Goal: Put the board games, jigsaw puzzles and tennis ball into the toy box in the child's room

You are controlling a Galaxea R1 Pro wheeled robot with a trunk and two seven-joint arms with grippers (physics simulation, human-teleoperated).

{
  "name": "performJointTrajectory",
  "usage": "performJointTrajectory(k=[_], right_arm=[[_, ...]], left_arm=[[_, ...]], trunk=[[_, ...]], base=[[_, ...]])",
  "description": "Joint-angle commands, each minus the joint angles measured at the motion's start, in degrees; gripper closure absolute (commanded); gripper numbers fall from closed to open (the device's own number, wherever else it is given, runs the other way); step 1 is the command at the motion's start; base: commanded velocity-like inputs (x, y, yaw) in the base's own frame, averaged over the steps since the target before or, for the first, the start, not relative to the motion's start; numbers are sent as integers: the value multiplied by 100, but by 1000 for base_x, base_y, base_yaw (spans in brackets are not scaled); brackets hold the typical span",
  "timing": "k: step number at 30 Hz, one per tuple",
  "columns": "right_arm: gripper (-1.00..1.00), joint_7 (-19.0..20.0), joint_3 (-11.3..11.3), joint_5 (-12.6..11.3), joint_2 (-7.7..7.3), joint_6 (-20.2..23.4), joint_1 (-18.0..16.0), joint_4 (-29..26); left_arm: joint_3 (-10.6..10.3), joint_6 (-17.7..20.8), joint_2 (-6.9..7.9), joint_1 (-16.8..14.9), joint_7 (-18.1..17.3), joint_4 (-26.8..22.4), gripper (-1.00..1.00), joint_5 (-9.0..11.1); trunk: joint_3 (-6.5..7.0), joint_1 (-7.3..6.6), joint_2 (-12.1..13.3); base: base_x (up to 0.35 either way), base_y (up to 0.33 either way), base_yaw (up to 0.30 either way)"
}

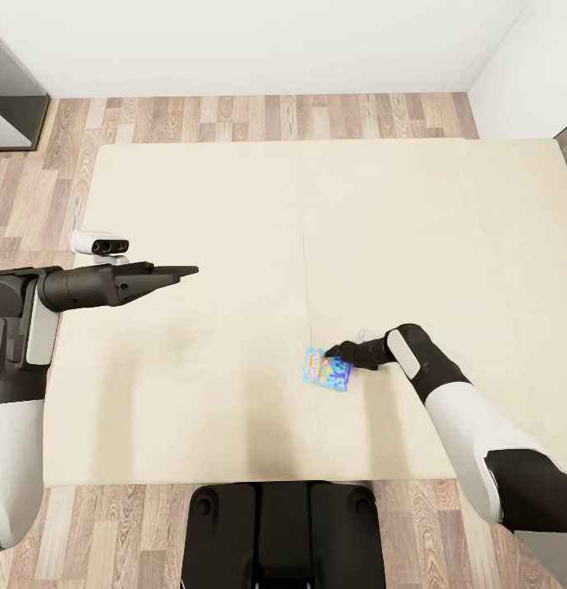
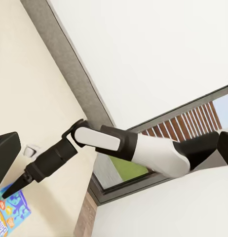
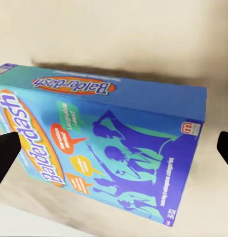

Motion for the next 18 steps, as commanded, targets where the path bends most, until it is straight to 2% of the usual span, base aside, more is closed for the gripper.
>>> performJointTrajectory(k=[1,5,18], right_arm=[[-100,55,23,62,11,11,-2,-7],[-100,51,24,62,84,4,-8,-25],[-100,48,25,62,113,-3,-11,-39]], left_arm=[[-1,61,2,-2,-18,-1,-100,2],[0,61,2,-2,-19,-1,-100,-3],[-7,61,2,-2,-21,2,-100,-3]], trunk=[[-6,3,-9],[-6,3,-9],[-6,3,-9]], base=[[0,0,0],[0,0,0],[0,0,0]])
